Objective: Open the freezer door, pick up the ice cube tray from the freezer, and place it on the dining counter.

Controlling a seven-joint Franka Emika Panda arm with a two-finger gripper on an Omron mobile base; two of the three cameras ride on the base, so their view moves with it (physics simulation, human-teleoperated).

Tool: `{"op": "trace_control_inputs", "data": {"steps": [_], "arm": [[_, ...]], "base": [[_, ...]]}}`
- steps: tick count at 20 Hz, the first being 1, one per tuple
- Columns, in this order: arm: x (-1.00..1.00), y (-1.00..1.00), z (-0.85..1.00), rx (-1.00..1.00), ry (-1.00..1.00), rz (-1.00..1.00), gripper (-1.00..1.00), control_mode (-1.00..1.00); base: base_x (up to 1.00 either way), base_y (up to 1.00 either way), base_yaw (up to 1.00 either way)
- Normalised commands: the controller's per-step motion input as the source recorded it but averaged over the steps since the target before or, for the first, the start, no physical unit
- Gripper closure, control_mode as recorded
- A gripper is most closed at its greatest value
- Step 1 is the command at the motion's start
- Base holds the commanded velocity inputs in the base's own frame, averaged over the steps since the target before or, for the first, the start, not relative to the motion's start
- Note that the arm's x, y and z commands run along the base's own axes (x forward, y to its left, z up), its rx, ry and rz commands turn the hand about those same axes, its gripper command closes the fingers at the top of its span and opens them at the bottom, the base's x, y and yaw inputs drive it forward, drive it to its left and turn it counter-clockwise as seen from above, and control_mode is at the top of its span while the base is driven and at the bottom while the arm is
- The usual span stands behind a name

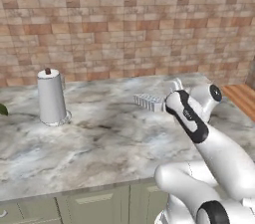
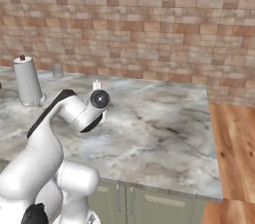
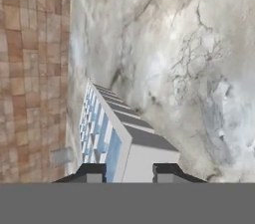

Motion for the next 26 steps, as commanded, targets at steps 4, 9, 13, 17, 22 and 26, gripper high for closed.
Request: {"op": "trace_control_inputs", "data": {"steps": [4, 9, 13, 17, 22, 26], "arm": [[1.00, 0.13, -0.46, 0.00, 0.01, 0.00, 1.00, -1.00], [1.00, 0.04, -0.27, 0.00, 0.04, 0.00, 1.00, -1.00], [0.99, 0.01, -0.23, 0.00, 0.10, 0.00, 1.00, -1.00], [0.98, 0.00, -0.24, 0.00, 0.11, 0.00, 1.00, -1.00], [0.92, 0.00, -0.29, 0.00, 0.05, 0.00, 1.00, -1.00], [0.43, -0.06, 0.08, 0.05, 0.10, 0.01, -1.00, -1.00]], "base": [[0.00, 0.00, 0.00], [0.00, 0.00, 0.00], [0.00, 0.00, 0.00], [0.00, 0.00, 0.00], [0.00, 0.00, 0.00], [0.00, 0.00, 0.00]]}}
